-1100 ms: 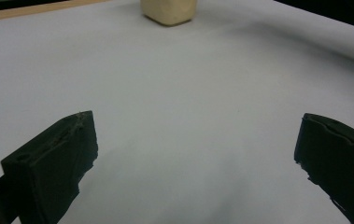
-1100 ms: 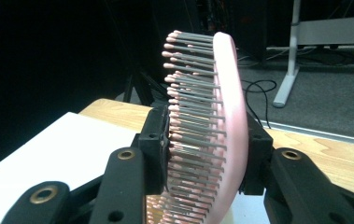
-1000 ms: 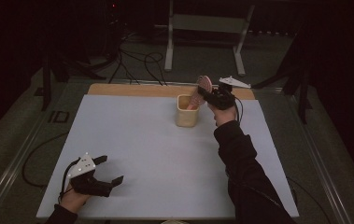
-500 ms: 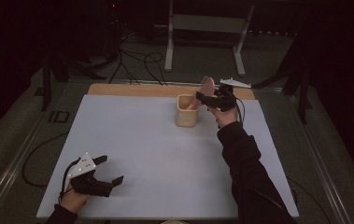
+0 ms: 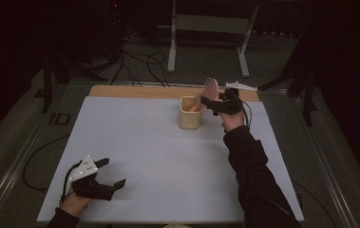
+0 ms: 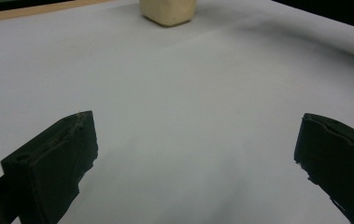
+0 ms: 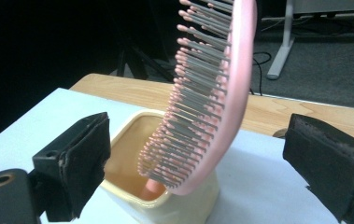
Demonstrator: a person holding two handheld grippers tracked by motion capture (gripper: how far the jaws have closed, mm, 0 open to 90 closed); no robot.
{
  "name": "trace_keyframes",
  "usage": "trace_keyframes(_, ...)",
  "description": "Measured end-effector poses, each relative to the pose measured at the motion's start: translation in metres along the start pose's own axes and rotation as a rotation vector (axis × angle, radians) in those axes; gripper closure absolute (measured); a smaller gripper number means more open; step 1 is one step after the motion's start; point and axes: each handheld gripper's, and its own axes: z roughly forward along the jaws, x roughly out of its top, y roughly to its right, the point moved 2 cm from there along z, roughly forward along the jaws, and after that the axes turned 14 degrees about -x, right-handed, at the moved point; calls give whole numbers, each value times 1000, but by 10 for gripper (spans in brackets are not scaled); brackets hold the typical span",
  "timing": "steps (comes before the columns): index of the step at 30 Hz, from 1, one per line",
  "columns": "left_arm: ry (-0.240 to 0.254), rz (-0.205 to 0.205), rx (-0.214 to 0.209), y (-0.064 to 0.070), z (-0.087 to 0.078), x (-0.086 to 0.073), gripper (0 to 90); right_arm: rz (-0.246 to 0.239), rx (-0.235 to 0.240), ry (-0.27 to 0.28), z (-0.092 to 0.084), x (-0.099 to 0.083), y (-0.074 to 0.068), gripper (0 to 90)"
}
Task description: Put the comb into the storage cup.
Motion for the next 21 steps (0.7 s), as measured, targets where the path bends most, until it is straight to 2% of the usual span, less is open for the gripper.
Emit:
trace_keyframes(3, 4, 0, 0, 1, 0, 0, 1, 5, 5, 3, -1, 0, 1, 77)
trace_keyframes(13, 4, 1, -2, 1, 0, 1, 1, -47, -3, 14, -6, -1, 2, 79)
trace_keyframes(21, 7, -1, -2, 1, -1, 0, 1, -61, 8, 15, -9, 1, 3, 79)
